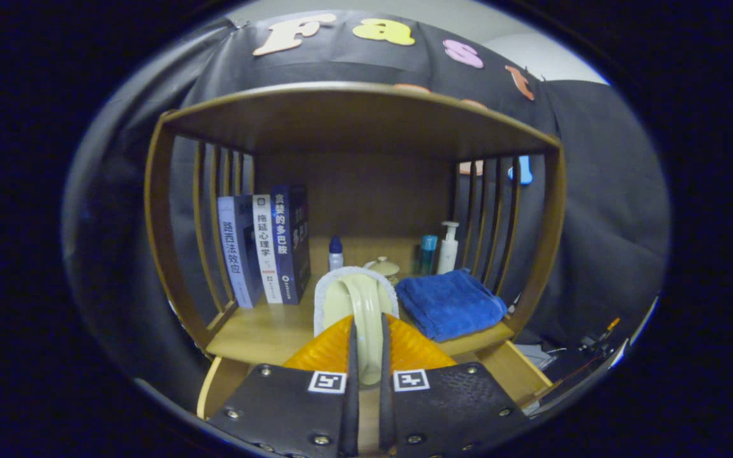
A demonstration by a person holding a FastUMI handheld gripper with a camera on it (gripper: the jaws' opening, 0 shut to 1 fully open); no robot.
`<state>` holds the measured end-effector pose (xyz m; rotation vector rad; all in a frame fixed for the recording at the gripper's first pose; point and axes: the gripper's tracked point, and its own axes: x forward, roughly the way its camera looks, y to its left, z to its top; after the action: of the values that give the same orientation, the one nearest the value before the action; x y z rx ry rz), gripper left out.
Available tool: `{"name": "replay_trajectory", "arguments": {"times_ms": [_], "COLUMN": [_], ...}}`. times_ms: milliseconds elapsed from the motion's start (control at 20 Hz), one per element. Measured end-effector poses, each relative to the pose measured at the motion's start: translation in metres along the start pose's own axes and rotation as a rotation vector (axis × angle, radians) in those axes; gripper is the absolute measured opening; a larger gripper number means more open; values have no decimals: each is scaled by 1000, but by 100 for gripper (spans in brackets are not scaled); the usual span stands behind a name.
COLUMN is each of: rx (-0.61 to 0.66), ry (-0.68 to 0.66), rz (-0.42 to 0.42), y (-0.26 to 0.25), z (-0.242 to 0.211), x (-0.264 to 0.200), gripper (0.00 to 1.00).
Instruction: Pull open the drawer, take out the items inside it, and place them on the countertop above the cabinet.
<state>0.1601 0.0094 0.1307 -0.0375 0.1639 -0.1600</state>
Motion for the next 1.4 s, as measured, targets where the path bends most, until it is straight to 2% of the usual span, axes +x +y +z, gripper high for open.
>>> {"name": "replay_trajectory", "arguments": {"times_ms": [200, 250, 300, 450, 700, 1000, 1150, 1200, 1300, 1350, 1400], "rx": [30, 43, 71, 95, 7, -17, 2, 19, 111, 125, 130], "ry": [181, 228, 203, 179, 138, 101, 97, 165, 118, 125, 122], "rz": [34, 65, 82, 61, 7, 21, -10, -4, 14, 28, 31], "y": [19, 30, 36, 43, 35, 32, 30, 32, 34, 33, 28], "z": [-58, -73, -69, -64, -56, -51, -52, -66, -53, -53, -57], "x": [62, 75, 90, 119, 157, 166, 165, 163, 153, 142, 134], "gripper": [13, 13, 13, 13, 13, 13, 13, 19, 31, 30, 39]}}
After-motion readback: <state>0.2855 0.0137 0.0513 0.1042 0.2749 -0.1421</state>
